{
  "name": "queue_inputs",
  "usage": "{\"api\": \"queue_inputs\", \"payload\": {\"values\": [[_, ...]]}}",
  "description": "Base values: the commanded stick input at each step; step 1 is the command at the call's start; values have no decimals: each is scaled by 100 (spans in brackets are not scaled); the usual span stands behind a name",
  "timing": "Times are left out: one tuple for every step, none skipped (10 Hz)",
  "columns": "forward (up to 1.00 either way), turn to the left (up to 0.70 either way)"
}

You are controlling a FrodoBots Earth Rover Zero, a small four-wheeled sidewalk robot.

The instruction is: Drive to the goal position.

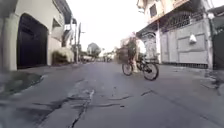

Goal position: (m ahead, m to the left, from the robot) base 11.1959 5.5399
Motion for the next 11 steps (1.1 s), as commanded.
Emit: {"api": "queue_inputs", "payload": {"values": [[100,1],[100,1],[100,1],[100,1],[100,1],[100,1],[100,1],[100,1],[100,1],[100,1],[100,1]]}}
